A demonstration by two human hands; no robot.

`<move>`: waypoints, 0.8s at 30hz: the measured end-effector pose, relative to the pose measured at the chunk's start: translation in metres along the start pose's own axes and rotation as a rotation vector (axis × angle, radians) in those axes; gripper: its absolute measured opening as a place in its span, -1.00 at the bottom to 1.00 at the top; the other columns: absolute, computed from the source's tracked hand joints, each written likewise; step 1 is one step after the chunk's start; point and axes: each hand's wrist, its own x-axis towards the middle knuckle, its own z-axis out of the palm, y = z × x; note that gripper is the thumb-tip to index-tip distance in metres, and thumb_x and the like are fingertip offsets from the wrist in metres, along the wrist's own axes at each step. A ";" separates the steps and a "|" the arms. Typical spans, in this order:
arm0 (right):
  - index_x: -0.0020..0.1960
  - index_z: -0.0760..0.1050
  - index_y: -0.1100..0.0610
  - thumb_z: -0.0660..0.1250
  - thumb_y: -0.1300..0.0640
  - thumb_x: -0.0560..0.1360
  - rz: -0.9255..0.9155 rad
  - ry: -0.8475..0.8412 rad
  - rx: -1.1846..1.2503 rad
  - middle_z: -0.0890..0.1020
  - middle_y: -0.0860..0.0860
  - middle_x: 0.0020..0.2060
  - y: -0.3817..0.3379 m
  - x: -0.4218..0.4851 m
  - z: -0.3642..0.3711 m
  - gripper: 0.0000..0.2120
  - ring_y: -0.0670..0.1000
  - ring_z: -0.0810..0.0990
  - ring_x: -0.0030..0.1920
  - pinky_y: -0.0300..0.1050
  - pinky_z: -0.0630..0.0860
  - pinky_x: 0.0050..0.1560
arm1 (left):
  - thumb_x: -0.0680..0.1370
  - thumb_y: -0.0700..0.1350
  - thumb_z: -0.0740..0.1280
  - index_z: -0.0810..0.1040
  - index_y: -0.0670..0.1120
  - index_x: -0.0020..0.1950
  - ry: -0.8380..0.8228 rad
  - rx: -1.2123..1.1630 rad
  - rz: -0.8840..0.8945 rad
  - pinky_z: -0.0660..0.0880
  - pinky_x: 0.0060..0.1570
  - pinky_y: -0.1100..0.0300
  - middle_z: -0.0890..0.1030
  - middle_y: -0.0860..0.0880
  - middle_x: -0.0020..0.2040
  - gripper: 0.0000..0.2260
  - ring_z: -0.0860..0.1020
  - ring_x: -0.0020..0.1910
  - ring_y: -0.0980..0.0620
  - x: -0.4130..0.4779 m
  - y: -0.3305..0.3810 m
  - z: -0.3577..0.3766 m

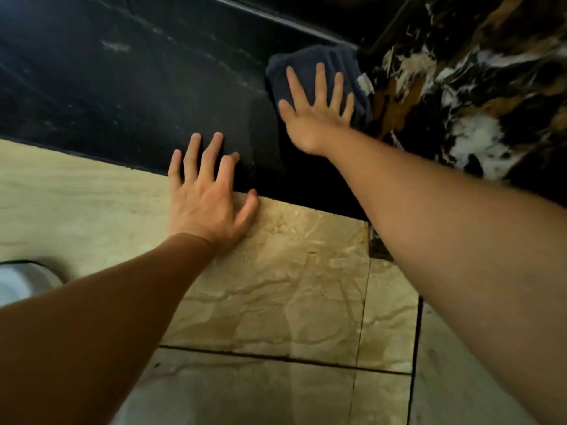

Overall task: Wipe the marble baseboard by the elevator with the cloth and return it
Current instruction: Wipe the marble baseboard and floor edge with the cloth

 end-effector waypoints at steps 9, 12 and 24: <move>0.53 -0.39 -0.25 -0.13 -0.25 0.62 -0.059 -0.118 -0.014 -0.43 0.06 0.56 0.020 -0.212 0.090 -0.40 0.26 -0.48 0.52 0.35 -0.37 0.47 | 0.54 0.15 0.10 0.35 -0.07 0.46 -0.060 0.019 -0.045 -0.04 0.53 -0.21 0.16 -0.14 0.61 -0.46 0.00 0.60 -0.20 -0.007 0.008 -0.007; 0.56 -0.28 -0.24 -0.09 -0.24 0.62 -0.012 -0.025 0.044 -0.36 0.07 0.59 0.006 -0.129 0.062 -0.40 0.27 -0.41 0.55 0.33 -0.36 0.47 | 0.55 0.16 0.10 0.34 -0.09 0.46 -0.035 0.040 -0.021 -0.04 0.53 -0.22 0.17 -0.15 0.60 -0.46 0.01 0.60 -0.21 -0.009 0.009 -0.003; 0.57 -0.25 -0.24 -0.17 -0.27 0.61 -0.104 -0.053 -0.060 -0.23 0.08 0.62 0.088 -0.346 0.143 -0.43 0.26 -0.29 0.59 0.33 -0.22 0.52 | 0.62 0.22 -0.06 -0.16 -0.10 0.63 -0.286 0.001 -0.093 -0.17 0.53 -0.22 -0.19 -0.25 0.62 -0.31 -0.21 0.58 -0.30 -0.115 0.056 0.000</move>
